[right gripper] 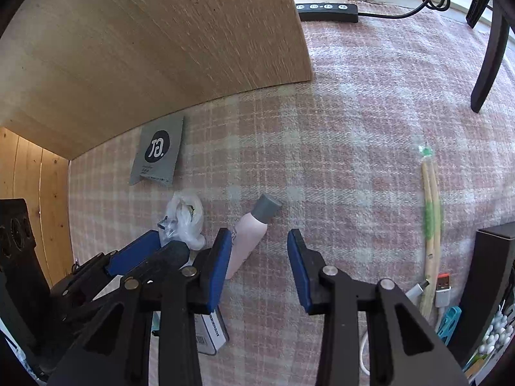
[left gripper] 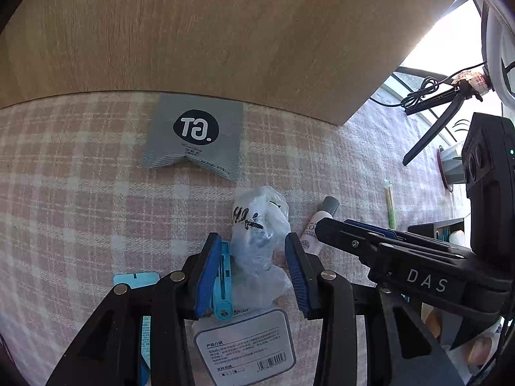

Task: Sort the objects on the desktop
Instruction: 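Grasp the white plastic bag with the left gripper while the right gripper grasps the pink bottle, then carry the plastic bag and pink bottle into the black tray and open both grippers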

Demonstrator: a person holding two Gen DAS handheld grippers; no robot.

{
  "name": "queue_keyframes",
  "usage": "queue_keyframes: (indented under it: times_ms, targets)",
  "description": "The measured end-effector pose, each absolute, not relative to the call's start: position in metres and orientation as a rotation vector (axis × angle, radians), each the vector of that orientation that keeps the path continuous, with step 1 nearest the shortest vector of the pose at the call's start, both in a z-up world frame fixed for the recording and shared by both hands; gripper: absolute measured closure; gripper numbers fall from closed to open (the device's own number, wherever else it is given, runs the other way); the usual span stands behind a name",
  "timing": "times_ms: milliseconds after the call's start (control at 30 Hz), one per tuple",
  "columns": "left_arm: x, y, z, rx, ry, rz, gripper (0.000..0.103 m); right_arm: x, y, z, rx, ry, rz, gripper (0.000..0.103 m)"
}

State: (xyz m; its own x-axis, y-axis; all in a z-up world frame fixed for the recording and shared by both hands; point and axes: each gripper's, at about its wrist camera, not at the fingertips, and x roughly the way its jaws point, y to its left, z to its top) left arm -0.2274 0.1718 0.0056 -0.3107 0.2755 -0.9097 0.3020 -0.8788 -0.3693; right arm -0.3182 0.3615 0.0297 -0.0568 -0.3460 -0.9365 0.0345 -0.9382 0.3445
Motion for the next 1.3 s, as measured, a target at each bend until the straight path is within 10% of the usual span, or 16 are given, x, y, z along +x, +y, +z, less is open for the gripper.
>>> queue_keyframes:
  times_ms: [400,500,1300]
  targets:
    - [-0.238,0.178,0.001,1.876,0.704,-2.434,0.065,-0.308,0.345,0.027,1.910,-0.044,-2.131,0.083]
    - [-0.243,0.189,-0.001,1.886,0.661,-2.450,0.078,-0.305,0.358,0.027,1.910,-0.055,-2.138,0.083]
    - [-0.181,0.299,0.095,1.836,0.602,-2.750,0.078,-0.194,0.511,0.125,1.674,-0.305,-2.237,0.083]
